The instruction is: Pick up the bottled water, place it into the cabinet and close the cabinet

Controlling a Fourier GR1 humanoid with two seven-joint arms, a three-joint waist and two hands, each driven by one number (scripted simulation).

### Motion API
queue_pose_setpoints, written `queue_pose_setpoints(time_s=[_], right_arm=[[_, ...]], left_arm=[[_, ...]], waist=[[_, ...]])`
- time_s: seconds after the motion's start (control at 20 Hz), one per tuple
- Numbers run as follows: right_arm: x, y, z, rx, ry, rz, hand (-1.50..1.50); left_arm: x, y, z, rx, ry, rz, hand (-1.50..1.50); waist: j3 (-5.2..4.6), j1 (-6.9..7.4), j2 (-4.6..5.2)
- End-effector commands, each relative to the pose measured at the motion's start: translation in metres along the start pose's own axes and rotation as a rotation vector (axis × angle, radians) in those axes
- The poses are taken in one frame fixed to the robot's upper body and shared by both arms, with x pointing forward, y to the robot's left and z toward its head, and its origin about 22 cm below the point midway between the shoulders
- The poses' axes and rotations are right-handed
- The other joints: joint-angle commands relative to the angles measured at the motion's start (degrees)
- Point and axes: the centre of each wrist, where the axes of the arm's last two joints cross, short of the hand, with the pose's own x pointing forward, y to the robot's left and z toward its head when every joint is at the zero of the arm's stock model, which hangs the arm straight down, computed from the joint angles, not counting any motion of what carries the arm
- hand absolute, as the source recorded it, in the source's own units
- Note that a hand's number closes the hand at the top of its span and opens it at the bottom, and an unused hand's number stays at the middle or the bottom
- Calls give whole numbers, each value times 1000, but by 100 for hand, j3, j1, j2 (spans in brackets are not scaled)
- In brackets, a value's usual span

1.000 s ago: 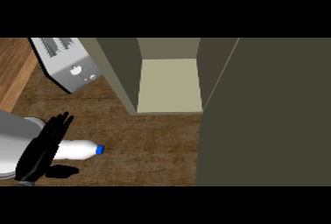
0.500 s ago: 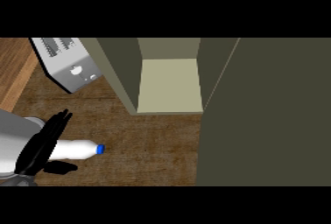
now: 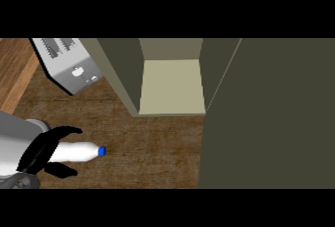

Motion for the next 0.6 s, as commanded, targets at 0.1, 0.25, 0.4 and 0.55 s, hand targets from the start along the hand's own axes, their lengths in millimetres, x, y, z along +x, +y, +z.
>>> queue_pose_setpoints(time_s=[0.1,0.25,0.4,0.55], right_arm=[[27,6,-3,6,-57,-17,-150],[28,1,-5,4,-68,7,-150],[17,0,-4,5,-87,2,-150],[-2,1,0,-8,-70,-21,-150]], left_arm=[[1,-8,-8,31,-20,39,150],[-4,-10,-6,9,-29,56,150],[49,-53,-24,135,-105,430,150],[100,-88,-43,255,-94,886,150]], waist=[[-34,-26,9],[-35,-7,23],[-61,44,6],[-159,29,-21]])
